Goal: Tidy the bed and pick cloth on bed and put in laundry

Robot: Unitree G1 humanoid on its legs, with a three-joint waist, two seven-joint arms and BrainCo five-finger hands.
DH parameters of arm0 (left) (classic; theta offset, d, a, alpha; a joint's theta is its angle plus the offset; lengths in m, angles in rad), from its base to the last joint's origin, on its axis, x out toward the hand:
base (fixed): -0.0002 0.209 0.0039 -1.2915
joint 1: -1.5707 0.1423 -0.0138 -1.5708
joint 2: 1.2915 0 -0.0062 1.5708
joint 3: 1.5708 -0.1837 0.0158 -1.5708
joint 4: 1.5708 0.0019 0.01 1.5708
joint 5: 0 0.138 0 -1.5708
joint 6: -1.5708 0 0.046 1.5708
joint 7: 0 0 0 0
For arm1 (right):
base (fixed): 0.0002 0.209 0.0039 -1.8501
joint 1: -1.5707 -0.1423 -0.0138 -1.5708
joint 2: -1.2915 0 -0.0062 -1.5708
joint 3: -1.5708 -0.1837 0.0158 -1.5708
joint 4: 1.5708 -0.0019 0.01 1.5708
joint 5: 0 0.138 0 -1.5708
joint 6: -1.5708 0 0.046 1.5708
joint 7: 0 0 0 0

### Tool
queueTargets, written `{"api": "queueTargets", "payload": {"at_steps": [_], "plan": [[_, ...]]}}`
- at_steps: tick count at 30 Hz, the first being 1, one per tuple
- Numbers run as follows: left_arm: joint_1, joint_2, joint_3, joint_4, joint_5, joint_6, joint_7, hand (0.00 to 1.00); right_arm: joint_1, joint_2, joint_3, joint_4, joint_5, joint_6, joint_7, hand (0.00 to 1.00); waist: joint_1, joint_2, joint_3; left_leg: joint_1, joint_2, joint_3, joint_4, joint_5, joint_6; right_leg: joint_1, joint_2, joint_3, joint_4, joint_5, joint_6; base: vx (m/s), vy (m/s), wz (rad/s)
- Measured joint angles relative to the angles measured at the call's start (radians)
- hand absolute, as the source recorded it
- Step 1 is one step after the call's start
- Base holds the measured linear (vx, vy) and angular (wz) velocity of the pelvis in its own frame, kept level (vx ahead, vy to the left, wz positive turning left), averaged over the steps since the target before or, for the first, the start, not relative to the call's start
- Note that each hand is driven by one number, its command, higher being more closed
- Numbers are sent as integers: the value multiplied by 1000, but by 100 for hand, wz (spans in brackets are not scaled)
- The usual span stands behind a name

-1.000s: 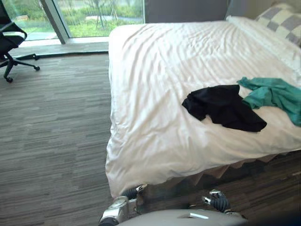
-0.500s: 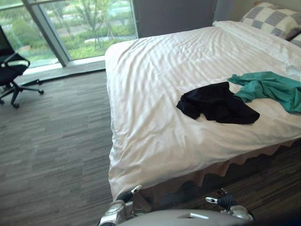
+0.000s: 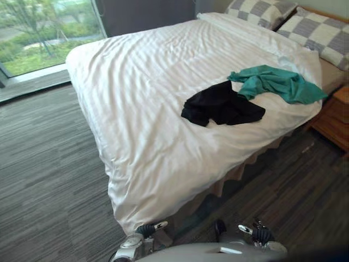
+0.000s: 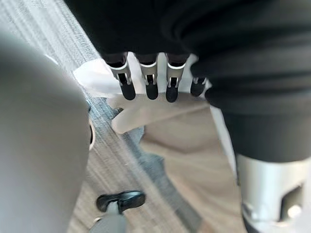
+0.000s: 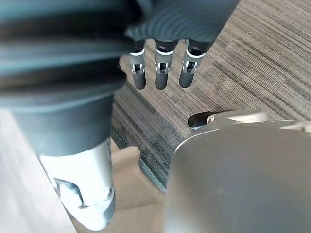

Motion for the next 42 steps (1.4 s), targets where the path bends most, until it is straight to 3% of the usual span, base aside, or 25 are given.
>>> {"api": "queueTargets", "payload": {"at_steps": [1, 2, 3, 4, 5, 6, 7, 8, 9, 10, 11, 12, 13, 14, 15, 21, 23, 25, 28, 32, 33, 38, 42], "plan": [[-8, -1, -12, 14, -6, 0, 5, 0, -9, -8, 17, 4, -1, 0, 1, 0, 12, -5, -1, 1, -24, -2, -3, -21, 51, -3, 13, 20, -39, 44, -1, -160, 30, -119], [-11, -1, -15, 21, -20, 1, 7, 0, -17, -11, 18, 7, -1, 0, 1, 0, 20, 1, -4, -1, -29, 0, -9, -23, 61, -4, 20, 31, -69, 65, 0, -232, 2, -146], [-4, -7, -13, 23, -48, -5, 17, 0, -55, -18, 6, 7, -1, 2, 2, 0, 26, 29, -1, -1, -11, 86, -12, -2, 12, -67, 10, -22, 100, -71, -40, -204, -10, -109], [-5, -5, -18, 21, -52, -5, 22, 0, -60, -19, 4, 4, -1, 2, 3, 0, 19, 27, 2, -1, -9, 98, -8, -1, 13, -98, -2, -52, 228, -139, -58, -213, -60, -96], [4, -2, -24, 18, -70, -7, 27, 0, -54, -16, 3, 4, -1, 1, 3, 0, 0, 28, 2, 5, -2, 113, 3, 2, 11, -116, -40, -110, 476, -248, -79, -131, -45, -57], [7, -3, -22, 15, -81, -13, 29, 0, -52, -17, 5, 10, -2, 1, 4, 0, -7, 17, 5, 21, -10, 139, 18, 3, 7, -95, -58, -140, 504, -275, -68, -114, -24, -63], [1, 7, -20, 16, -82, -14, 29, 0, -44, -13, 5, 11, -2, 2, 5, 0, 0, -6, 1, 22, -23, 145, 18, 4, 6, -88, -40, -143, 481, -270, -56, -112, 10, -134], [-8, -1, -21, 17, -96, -13, 30, 0, -54, -10, 9, 2, -2, 1, 10, 0, 21, 22, -6, 8, -19, 155, -2, 1, 33, -46, 43, -100, 288, -253, -28, -225, -27, -191], [8, -13, -22, 16, -100, -15, 28, 0, -92, -10, 4, 4, -2, 5, 17, 0, 60, 70, -16, -34, 2, 156, -32, 17, 50, 2, 114, -46, 105, -246, -37, -279, -92, -216], [-2, -18, -15, 19, -108, -29, 36, 0, -105, 5, 9, 4, -2, 8, 29, 0, 43, 39, -4, -62, 6, 205, 9, 32, 16, -7, 41, -83, 322, -364, -51, -239, -111, -134], [-11, -6, -18, 14, -109, -24, 38, 0, -91, 11, 13, 2, -6, 9, 36, 0, 38, 21, -5, -69, -1, 212, 36, 32, 19, 30, -4, -89, 320, -409, -4, -133, -157, -68], [-22, 12, -22, 18, -116, -28, 46, 0, -77, 12, 2, 5, -14, 16, 50, 0, 37, 22, 14, -81, 5, 217, 71, 17, 11, 89, 19, -73, 188, -421, 3, -90, -156, -29], [-21, 3, -24, 18, -118, -27, 48, 0, -75, 4, 0, 0, -20, 14, 48, 0, 33, 33, 19, -86, 23, 217, 77, 17, 9, 110, 40, -66, 149, -384, 9, -121, -166, -50], [-11, -18, -25, 17, -118, -30, 48, 0, -69, -17, 6, -8, -38, 12, 50, 0, 32, 62, 11, -102, 50, 219, 85, 35, 19, 163, 85, -46, 5, -304, -8, -132, -103, -52], [-4, -34, -23, 13, -118, -41, 48, 0, -63, -28, 6, -5, -41, 12, 50, 0, 39, 66, 9, -104, 56, 218, 85, 46, 23, 177, 98, -27, -47, -266, -14, -123, -63, -52], [3, -30, -12, 16, -119, -79, 86, 0, -43, -34, -37, 2, -29, 17, 68, 0, 42, 67, 12, -120, 70, 219, 91, 51, 10, 170, 135, 30, -162, -201, -16, -165, -24, -31], [4, -30, 18, 15, -148, -92, 91, 0, -47, -34, -43, 21, -29, 28, 80, 0, 47, 52, 22, -124, 62, 148, 111, 53, 14, 170, 135, 64, -182, -179, -18, -96, -2, -59], [18, -29, 85, 16, -156, -100, 83, 0, -59, -27, -54, 39, -30, 39, 84, 0, 50, 46, 24, -134, 38, -15, 150, 54, 15, 159, 137, 139, -202, -175, -18, -40, 8, -92], [17, -25, 125, 17, -154, -103, 58, 0, -62, -24, -54, 39, -29, 46, 85, 0, 53, 36, 26, -162, 11, -99, 173, 62, 38, 139, 126, 191, -255, -169, -19, -38, 55, -94], [8, -24, 123, 19, -152, -96, 36, 0, -47, -24, -63, 39, -20, 45, 82, 0, 37, 37, 25, -119, -23, -111, 32, 35, 44, 119, 109, 181, -296, -83, 10, -77, 89, -49], [-7, -14, 95, 29, -153, -91, 24, 0, -35, -12, -84, 48, -5, 47, 80, 0, 35, 22, 33, -96, -33, -109, -20, 15, 34, 112, 106, 169, -296, -30, 17, -84, 102, -2], [-11, -6, 49, 43, -158, -74, -6, 0, 21, 3, -102, 44, 49, 42, 93, 0, 30, 16, 16, -50, -72, -110, -73, 19, 35, 126, 68, 143, -295, 1, 37, -26, 99, -2], [10, -29, 57, 43, -161, -67, 0, 0, 25, 2, -111, 44, 79, 33, 102, 0, 15, 36, 7, -53, -88, -132, -87, 18, 38, 125, 49, 125, -275, -11, 53, 65, 85, 16]]}}
